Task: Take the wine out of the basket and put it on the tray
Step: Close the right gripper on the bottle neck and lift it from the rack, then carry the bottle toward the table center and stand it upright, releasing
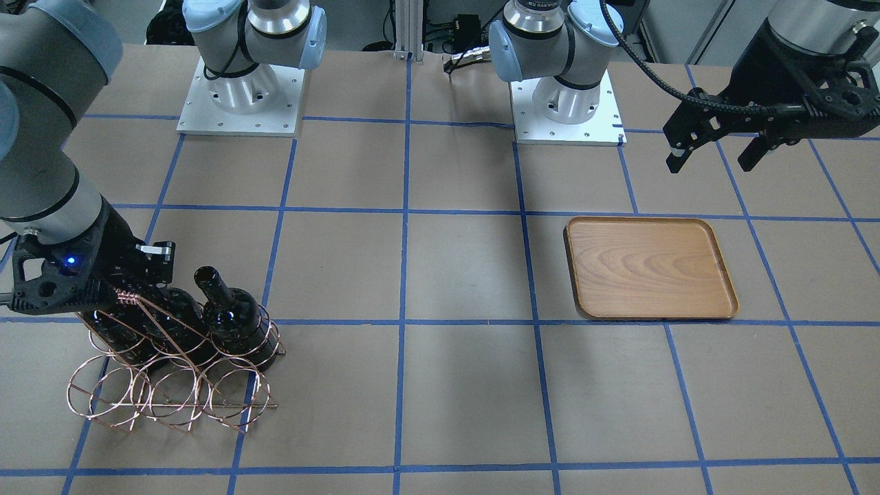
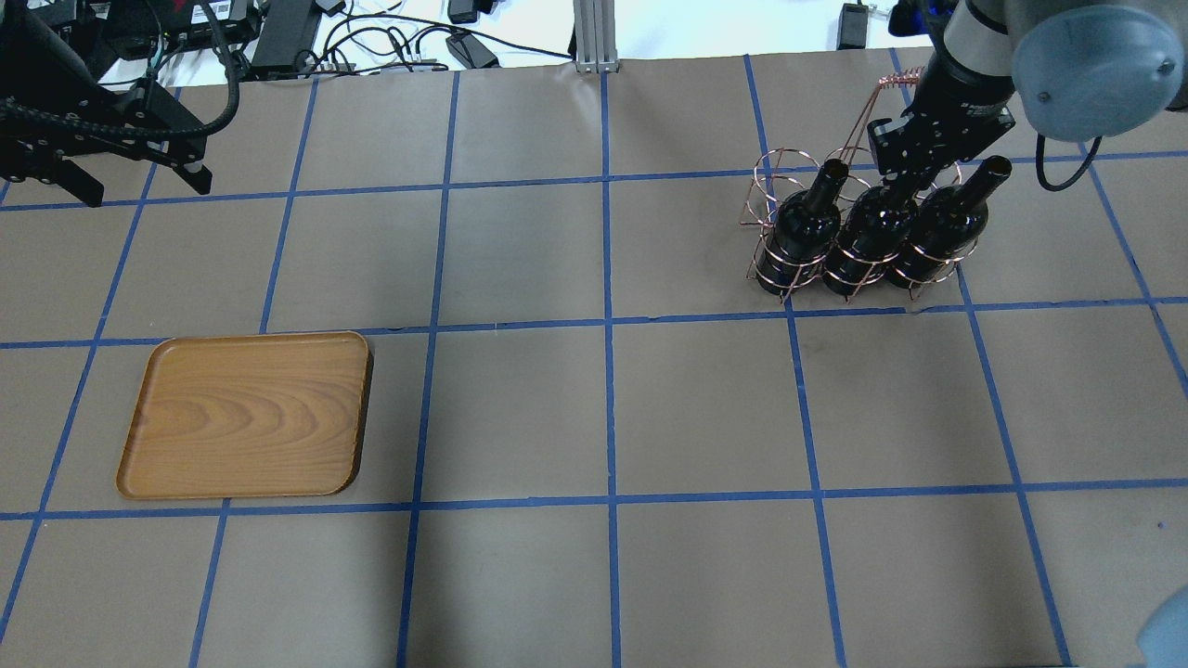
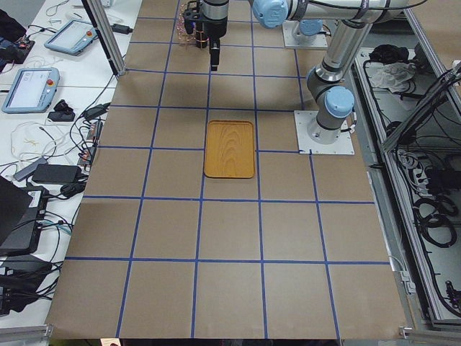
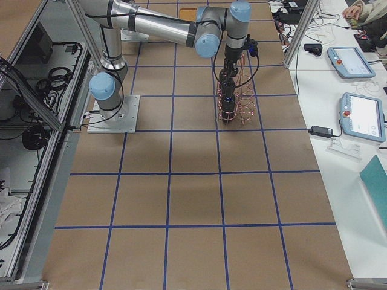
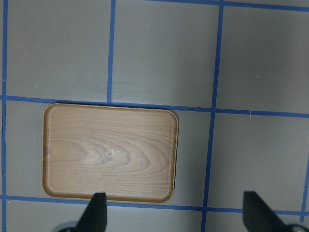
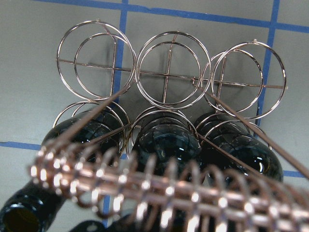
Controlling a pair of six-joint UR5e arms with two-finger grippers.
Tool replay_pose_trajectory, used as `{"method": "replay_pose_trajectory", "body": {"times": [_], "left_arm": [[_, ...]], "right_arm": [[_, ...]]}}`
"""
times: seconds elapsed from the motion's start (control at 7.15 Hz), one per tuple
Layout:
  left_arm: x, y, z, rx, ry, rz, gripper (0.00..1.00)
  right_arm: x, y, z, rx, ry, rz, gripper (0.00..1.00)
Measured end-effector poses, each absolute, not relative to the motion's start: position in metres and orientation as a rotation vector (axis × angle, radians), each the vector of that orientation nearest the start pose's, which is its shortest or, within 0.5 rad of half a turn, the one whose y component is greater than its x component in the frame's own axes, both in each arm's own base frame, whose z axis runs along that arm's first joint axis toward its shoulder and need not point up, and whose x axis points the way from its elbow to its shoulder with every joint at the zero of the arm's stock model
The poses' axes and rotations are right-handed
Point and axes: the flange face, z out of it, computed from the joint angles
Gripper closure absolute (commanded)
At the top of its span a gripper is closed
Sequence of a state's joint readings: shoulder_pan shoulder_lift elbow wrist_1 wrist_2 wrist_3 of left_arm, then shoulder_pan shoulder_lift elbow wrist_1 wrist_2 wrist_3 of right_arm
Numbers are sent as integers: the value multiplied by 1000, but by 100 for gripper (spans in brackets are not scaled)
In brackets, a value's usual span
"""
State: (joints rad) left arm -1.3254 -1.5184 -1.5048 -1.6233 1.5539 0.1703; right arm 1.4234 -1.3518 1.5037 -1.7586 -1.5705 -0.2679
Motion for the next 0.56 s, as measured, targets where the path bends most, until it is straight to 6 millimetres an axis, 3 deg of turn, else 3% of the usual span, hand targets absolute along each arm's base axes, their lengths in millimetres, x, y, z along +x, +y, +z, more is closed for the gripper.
{"method": "replay_pose_trajectory", "body": {"times": [0.14,0.28,0.56], "left_arm": [[-16,-491,541,-118,3140,-107,0],[-12,-491,541,-130,3142,-102,0],[-3,-490,540,-160,3146,-88,0]], "right_arm": [[47,-594,464,-188,3141,-51,91],[49,-580,513,-183,3143,-64,91],[64,-521,582,-118,3155,-65,91]]}}
